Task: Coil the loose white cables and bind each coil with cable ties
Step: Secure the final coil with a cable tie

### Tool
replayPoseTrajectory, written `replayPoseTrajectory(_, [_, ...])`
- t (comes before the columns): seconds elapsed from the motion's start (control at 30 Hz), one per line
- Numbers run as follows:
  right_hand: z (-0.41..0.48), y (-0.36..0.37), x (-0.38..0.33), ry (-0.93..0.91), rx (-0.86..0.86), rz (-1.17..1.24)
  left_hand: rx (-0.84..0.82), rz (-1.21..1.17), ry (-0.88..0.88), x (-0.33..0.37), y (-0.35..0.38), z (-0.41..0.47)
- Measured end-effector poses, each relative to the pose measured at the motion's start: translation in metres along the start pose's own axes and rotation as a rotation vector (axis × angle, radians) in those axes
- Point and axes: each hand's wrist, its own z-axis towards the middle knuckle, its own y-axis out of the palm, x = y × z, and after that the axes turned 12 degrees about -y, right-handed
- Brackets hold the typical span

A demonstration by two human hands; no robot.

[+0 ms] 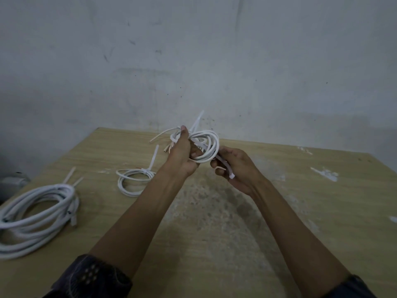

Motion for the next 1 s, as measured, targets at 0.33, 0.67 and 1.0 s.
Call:
replayPoseTrajectory(0.33, [0.002,0.026,0.007,-0.075,0.135,-0.132,0.006,-0.084,-0.075,-0.011,0.007,-0.009])
replayPoseTrajectory(0.67, [0.004,0.006,-0.021,-0.020,0.398,0.194,0.431,0.484,0.364,-0.020,0.003,-0.008])
replayPoseTrajectory(1.0, [0.003,0.001,-0.027,0.124,0.293,0.388,-0.189,1.379,1.151,-0.027,0.005,-0.008])
